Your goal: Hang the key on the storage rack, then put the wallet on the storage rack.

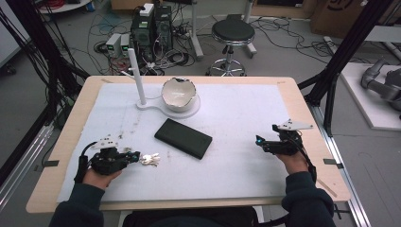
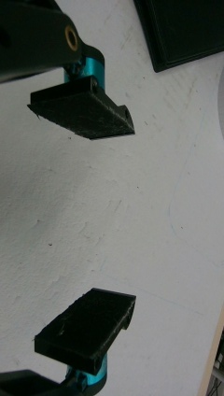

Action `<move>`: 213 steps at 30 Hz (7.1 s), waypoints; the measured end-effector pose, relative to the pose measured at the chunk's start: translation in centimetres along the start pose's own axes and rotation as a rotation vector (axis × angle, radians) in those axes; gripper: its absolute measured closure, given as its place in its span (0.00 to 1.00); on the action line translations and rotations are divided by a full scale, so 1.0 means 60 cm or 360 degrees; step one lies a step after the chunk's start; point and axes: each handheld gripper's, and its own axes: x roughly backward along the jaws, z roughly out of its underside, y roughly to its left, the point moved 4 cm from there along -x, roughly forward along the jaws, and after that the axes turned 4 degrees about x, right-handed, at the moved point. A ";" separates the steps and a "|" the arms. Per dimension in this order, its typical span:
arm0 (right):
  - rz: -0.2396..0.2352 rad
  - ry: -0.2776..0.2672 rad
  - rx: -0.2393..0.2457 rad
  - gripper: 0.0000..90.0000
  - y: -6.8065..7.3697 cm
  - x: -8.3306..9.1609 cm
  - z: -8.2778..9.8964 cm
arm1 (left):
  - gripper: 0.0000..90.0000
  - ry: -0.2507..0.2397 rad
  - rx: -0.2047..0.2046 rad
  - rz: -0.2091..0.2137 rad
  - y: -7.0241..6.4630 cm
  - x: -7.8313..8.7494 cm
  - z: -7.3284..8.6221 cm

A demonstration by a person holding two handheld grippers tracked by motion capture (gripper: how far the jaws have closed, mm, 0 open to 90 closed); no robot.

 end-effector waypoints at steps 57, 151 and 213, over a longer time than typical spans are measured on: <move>-0.0010 -0.0008 -0.0036 0.18 -0.004 -0.005 0.000 | 0.98 -0.0678 -0.0183 0.0006 0.032 0.075 -0.274; -0.0031 0.0002 -0.0056 0.18 -0.005 -0.007 0.004 | 0.79 -0.0666 0.0162 -0.0264 0.162 0.016 -0.376; -0.0188 -0.0025 0.0074 0.18 0.052 -0.018 -0.017 | 0.30 -0.0163 -0.0036 -0.0038 0.014 -0.097 -0.094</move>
